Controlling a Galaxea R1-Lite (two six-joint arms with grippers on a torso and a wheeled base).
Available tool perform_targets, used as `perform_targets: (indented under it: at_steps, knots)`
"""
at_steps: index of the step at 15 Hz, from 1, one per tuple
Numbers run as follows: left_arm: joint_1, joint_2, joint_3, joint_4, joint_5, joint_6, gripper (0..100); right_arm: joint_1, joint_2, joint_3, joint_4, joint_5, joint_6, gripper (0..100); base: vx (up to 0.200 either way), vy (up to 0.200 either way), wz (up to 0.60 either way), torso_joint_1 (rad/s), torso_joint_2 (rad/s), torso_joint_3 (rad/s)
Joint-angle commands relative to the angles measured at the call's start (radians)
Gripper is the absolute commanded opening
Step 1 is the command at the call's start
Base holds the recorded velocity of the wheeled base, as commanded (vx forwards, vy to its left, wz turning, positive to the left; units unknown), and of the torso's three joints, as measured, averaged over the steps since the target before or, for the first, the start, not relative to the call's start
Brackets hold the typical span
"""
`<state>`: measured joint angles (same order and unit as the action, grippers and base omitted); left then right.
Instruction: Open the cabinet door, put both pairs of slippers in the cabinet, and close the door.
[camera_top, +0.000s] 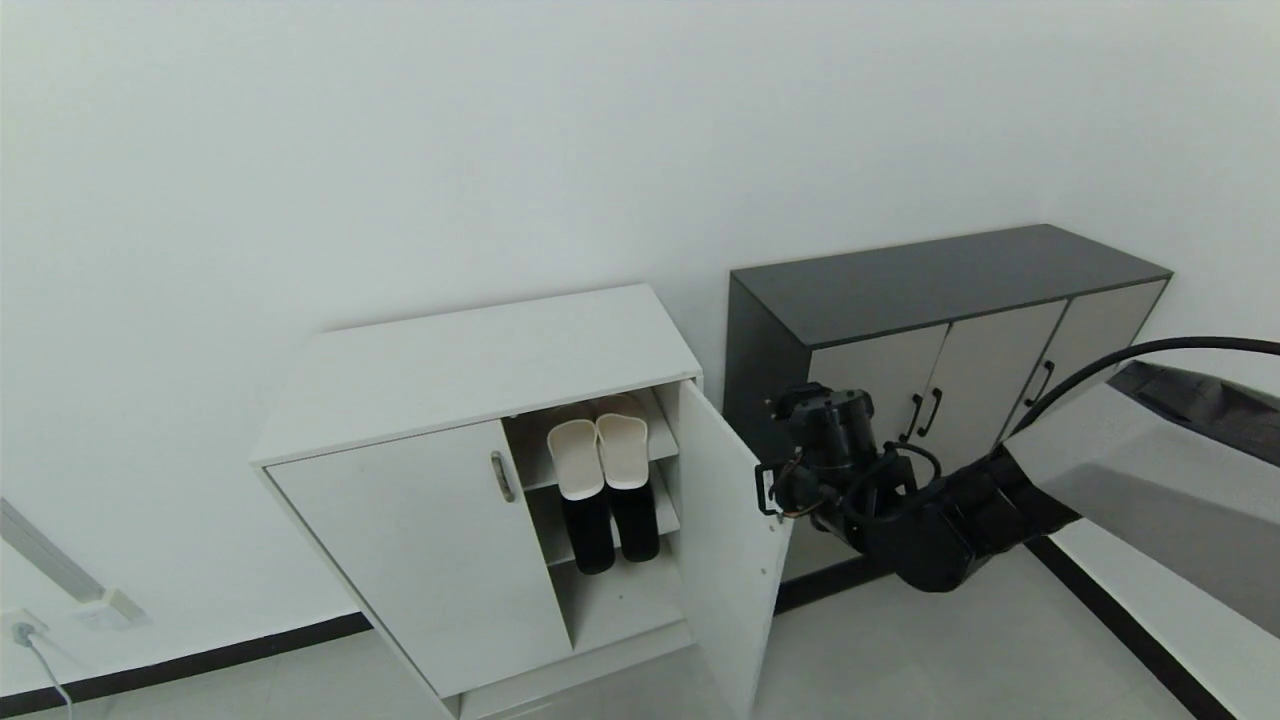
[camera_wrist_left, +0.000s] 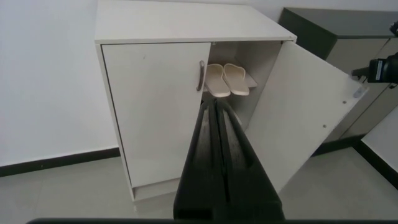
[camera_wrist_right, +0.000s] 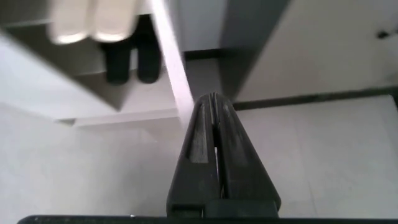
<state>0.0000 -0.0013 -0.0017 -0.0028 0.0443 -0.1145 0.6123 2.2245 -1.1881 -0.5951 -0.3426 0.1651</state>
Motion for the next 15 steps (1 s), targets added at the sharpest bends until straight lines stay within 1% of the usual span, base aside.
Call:
perform_targets:
  at_steps: [1, 2, 4, 6, 10, 15]
  knots:
    - [0.000, 0.001, 0.000, 0.000, 0.000, -0.001, 0, 0.055, -0.054, 0.064, -0.040, 0.004, -0.004, 0, 0.000, 0.000, 0.00, 0.000, 0.00, 0.000]
    - [0.000, 0.001, 0.000, 0.000, 0.000, -0.001, 0, 0.056, -0.062, 0.091, -0.101, 0.016, -0.030, 0, 0.000, 0.000, 0.00, 0.000, 0.00, 0.000]
    - [0.000, 0.001, 0.000, 0.000, 0.000, -0.001, 0, 0.044, -0.074, 0.153, -0.181, 0.043, -0.105, 0, 0.000, 0.000, 0.00, 0.000, 0.00, 0.000]
    - [0.000, 0.001, 0.000, 0.000, 0.000, -0.001, 0, 0.041, -0.074, 0.171, -0.210, 0.063, -0.111, 0, 0.000, 0.000, 0.00, 0.000, 0.00, 0.000]
    - [0.000, 0.001, 0.000, 0.000, 0.000, -0.001, 0, 0.041, -0.069, 0.173, -0.212, 0.063, -0.127, 0, 0.000, 0.000, 0.00, 0.000, 0.00, 0.000]
    - [0.000, 0.001, 0.000, 0.000, 0.000, -0.001, 0, 0.050, -0.065, 0.185, -0.212, 0.086, -0.127, 0, 0.000, 0.000, 0.60, 0.001, 0.01, -0.001]
